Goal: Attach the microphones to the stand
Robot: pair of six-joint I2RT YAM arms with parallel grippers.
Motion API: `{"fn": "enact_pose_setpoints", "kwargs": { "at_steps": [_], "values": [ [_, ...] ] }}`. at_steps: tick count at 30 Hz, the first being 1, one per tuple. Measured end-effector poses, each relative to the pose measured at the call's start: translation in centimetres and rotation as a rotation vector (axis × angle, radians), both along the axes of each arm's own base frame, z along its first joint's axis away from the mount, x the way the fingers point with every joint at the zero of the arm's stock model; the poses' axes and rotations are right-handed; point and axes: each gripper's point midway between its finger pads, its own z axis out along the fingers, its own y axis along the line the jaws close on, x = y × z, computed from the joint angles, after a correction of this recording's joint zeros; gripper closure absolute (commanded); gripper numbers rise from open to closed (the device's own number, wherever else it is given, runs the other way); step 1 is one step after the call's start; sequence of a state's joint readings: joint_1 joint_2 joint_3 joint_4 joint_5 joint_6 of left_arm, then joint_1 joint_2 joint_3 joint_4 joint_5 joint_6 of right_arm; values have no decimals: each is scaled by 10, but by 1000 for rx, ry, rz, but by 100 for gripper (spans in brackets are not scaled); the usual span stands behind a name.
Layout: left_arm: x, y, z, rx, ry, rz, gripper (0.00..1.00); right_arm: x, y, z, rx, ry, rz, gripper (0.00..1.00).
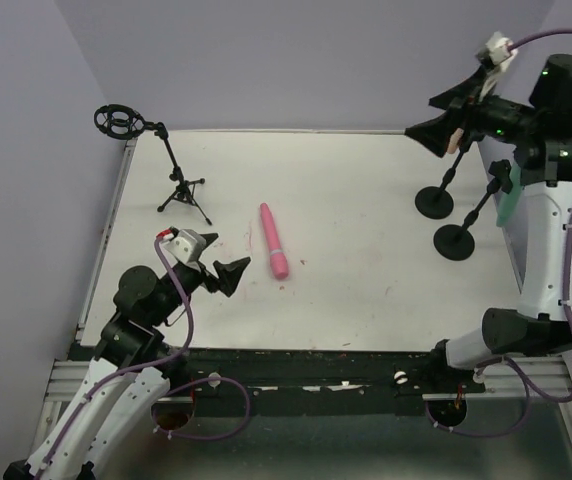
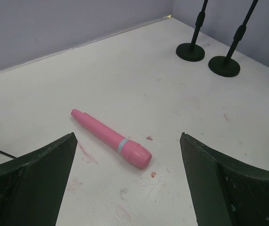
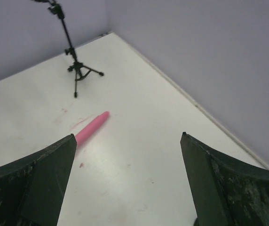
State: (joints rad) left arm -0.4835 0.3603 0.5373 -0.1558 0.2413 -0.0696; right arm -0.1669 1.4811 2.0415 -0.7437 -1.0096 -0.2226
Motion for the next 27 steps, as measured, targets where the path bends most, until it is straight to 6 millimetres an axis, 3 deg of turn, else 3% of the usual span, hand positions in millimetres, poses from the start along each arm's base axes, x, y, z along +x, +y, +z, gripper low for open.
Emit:
{"fn": "enact_pose_setpoints", "kwargs": {
  "at_steps": [6,10,14,18,22,27],
  "values": [
    [11,13,-7,-145,161,140,1,-27,104,-71,-104,132,261,0],
    [23,31,-17,-181,225,277,1,-63,147,-152,-189,265,426,0],
    [50,65,-24,-179,258,447,1,-85,145,-234,-229,409,468,0],
    [85,102,-26,-214,267,583,1,-107,141,-291,-218,471,496,0],
    [120,119,-22,-241,249,609,1,-119,140,-316,-201,475,516,0],
    [162,123,-14,-179,144,568,1,-115,142,-319,-197,421,518,0]
  ]
}}
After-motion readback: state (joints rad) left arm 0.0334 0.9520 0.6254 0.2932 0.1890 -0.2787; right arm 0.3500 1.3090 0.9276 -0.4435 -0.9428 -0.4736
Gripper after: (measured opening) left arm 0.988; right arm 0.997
